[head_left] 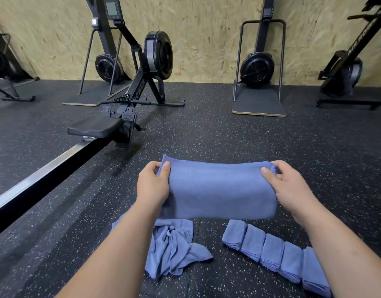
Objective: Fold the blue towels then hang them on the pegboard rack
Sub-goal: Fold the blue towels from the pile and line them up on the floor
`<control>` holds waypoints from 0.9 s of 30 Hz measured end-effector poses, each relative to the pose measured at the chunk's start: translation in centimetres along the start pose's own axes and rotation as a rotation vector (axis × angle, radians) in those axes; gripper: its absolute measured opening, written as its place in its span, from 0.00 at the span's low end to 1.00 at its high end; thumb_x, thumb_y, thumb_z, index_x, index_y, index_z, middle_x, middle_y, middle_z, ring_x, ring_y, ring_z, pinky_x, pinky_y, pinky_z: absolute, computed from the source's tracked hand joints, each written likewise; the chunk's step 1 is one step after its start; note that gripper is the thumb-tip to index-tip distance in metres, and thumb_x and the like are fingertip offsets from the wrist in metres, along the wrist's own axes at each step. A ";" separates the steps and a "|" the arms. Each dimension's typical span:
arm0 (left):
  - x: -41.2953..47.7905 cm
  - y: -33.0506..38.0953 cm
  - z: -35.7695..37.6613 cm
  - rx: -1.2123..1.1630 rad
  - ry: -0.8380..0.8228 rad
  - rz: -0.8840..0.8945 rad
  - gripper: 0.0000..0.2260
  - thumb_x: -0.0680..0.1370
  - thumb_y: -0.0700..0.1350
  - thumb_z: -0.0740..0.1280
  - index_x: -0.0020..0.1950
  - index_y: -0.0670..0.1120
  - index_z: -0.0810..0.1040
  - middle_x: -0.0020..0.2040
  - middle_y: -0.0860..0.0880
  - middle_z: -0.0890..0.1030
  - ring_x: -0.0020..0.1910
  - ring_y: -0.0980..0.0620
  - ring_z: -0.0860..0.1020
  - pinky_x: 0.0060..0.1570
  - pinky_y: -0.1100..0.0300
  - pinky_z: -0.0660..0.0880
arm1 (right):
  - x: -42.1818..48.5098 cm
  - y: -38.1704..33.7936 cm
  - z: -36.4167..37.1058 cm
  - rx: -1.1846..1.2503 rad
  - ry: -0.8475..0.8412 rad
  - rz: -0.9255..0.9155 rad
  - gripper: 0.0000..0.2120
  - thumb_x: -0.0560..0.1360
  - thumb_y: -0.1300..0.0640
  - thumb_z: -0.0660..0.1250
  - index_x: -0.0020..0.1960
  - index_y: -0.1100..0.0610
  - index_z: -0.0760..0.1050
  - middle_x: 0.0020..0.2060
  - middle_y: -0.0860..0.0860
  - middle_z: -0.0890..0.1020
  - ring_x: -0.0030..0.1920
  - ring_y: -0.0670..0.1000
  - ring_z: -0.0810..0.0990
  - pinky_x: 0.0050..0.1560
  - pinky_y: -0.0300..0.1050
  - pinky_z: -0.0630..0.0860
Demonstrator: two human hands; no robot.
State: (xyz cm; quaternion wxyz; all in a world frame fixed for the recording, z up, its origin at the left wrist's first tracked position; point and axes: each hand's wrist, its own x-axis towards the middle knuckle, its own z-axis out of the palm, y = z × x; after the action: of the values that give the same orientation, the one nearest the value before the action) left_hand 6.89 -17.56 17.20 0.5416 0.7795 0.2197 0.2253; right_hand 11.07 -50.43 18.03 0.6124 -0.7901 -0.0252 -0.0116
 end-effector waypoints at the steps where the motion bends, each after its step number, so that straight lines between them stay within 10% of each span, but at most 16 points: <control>1: 0.0 -0.2 0.2 -0.018 -0.013 -0.044 0.10 0.83 0.55 0.69 0.48 0.50 0.82 0.45 0.53 0.84 0.43 0.52 0.78 0.42 0.56 0.72 | 0.1 0.2 0.1 0.004 0.032 0.018 0.04 0.84 0.48 0.69 0.56 0.47 0.80 0.50 0.53 0.88 0.49 0.53 0.85 0.53 0.55 0.79; 7: 0.7 -1.2 0.5 -0.143 -0.173 -0.346 0.17 0.76 0.51 0.78 0.63 0.53 0.81 0.55 0.48 0.84 0.50 0.47 0.80 0.46 0.54 0.75 | 0.9 0.9 -0.7 0.130 0.025 0.210 0.18 0.78 0.53 0.77 0.66 0.48 0.79 0.56 0.52 0.87 0.53 0.52 0.86 0.47 0.49 0.79; 11: 0.9 -1.5 0.2 -0.160 -0.190 -0.265 0.27 0.78 0.38 0.75 0.75 0.53 0.74 0.56 0.48 0.84 0.56 0.48 0.82 0.50 0.54 0.76 | 0.9 1.3 -1.7 0.182 0.013 0.195 0.27 0.76 0.62 0.78 0.71 0.46 0.76 0.57 0.51 0.88 0.59 0.51 0.86 0.62 0.56 0.80; 22: 0.5 -0.7 0.8 -0.187 -0.192 -0.078 0.19 0.83 0.35 0.66 0.68 0.55 0.77 0.49 0.56 0.89 0.54 0.56 0.82 0.49 0.58 0.73 | 0.4 0.2 -0.7 0.182 0.167 -0.034 0.08 0.79 0.62 0.74 0.56 0.52 0.85 0.47 0.51 0.90 0.56 0.51 0.87 0.66 0.53 0.79; 27: 0.7 -1.3 0.3 -0.166 -0.355 -0.144 0.23 0.76 0.34 0.75 0.67 0.54 0.80 0.54 0.50 0.88 0.58 0.48 0.84 0.61 0.49 0.78 | 0.5 0.5 -1.7 0.179 0.035 -0.036 0.17 0.74 0.70 0.77 0.59 0.55 0.83 0.53 0.51 0.89 0.56 0.50 0.87 0.60 0.44 0.78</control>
State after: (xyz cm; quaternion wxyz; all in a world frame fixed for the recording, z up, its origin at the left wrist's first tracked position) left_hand 7.51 -17.02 15.97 0.6489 0.7419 0.1566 0.0626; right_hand 11.57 -52.21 18.03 0.6807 -0.7311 -0.0296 -0.0340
